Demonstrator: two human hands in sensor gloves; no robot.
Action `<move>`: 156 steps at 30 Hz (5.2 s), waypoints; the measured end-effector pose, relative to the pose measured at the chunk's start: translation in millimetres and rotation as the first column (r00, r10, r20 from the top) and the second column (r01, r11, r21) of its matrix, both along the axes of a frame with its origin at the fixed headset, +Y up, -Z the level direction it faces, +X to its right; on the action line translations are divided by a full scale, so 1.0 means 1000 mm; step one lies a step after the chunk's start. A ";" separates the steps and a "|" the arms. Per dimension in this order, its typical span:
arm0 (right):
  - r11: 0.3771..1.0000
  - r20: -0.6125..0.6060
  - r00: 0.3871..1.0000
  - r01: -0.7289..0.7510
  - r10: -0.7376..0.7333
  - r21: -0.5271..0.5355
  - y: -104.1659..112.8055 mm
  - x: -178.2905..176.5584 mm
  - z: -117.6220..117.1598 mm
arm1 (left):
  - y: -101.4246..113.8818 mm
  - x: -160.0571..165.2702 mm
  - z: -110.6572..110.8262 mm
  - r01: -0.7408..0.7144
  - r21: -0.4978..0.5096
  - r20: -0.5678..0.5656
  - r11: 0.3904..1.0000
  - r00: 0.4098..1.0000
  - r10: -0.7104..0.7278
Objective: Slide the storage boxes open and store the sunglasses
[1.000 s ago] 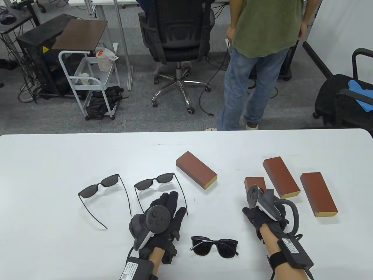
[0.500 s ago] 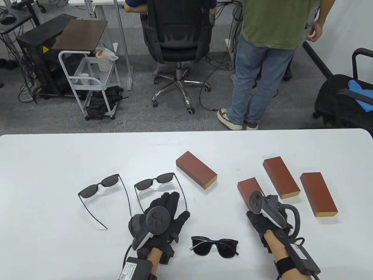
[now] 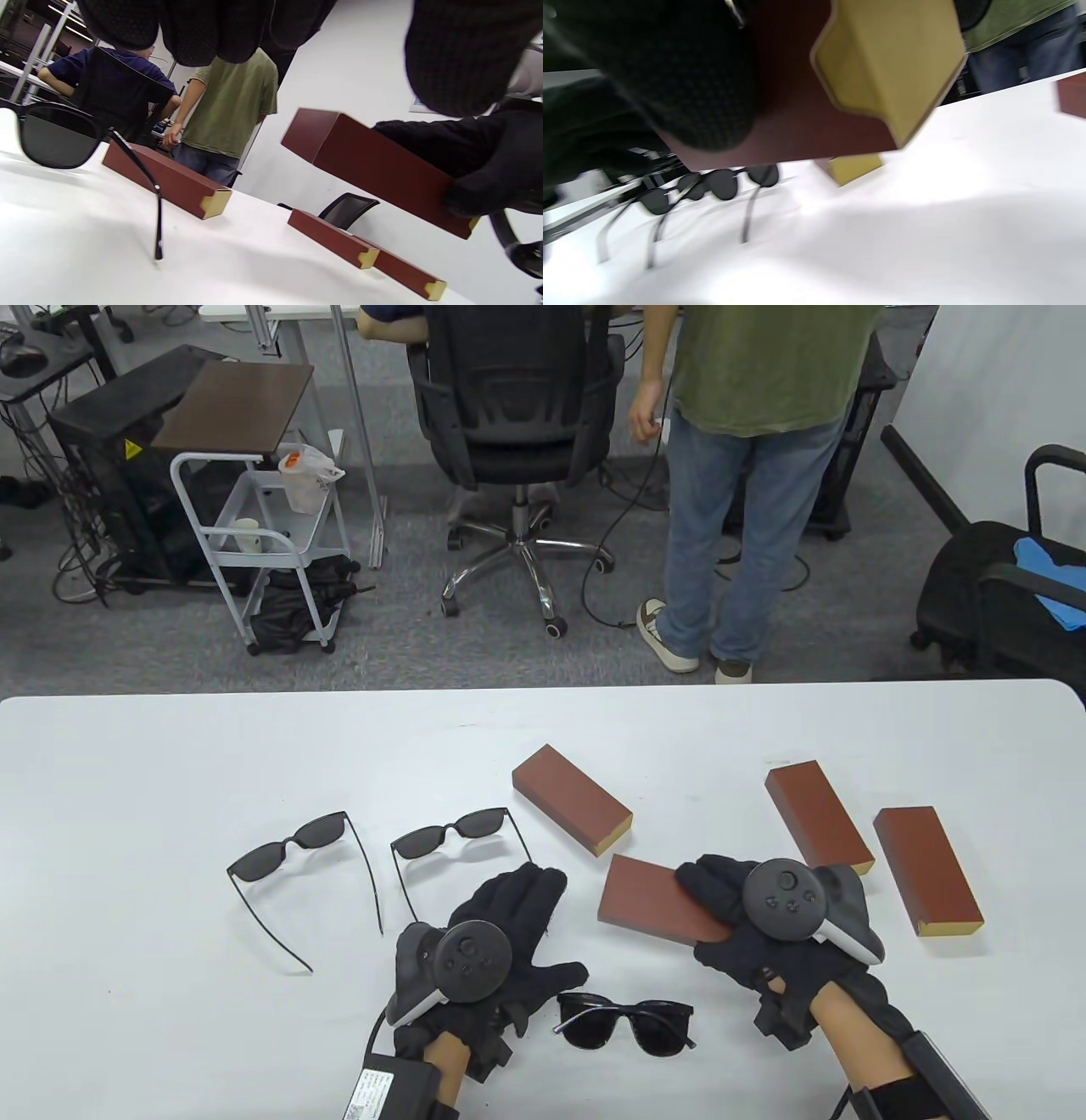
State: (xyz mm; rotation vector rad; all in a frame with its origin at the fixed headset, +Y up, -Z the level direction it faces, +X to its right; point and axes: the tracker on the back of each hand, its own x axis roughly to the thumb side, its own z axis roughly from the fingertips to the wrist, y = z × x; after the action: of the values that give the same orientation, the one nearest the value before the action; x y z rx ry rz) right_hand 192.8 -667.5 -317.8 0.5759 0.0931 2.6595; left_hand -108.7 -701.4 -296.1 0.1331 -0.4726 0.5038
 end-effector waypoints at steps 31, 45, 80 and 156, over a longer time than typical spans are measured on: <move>0.965 -0.106 0.960 0.250 -0.258 -0.083 -0.041 0.003 0.007 | -0.008 -0.008 -0.013 -0.087 -0.292 0.126 0.952 0.984 0.129; 0.954 -0.049 0.956 0.285 -0.290 -0.096 -0.042 0.020 0.005 | -0.011 -0.018 -0.014 -0.103 -0.310 0.098 0.945 0.985 0.139; 0.799 0.048 0.804 0.595 -0.593 -0.083 -0.029 0.054 0.002 | -0.051 -0.026 -0.011 -0.759 -0.614 -0.366 0.215 0.516 0.775; 0.560 0.204 0.753 -0.615 0.625 0.555 0.060 -0.058 0.011 | -0.060 -0.065 -0.008 -0.913 -0.294 -0.569 0.281 0.404 0.717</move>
State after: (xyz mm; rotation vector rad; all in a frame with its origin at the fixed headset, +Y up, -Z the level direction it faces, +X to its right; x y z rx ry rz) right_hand 134.5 -607.9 -306.4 0.8917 -0.7082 3.3918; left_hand -173.3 -761.3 -304.1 -0.1519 0.1834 1.6711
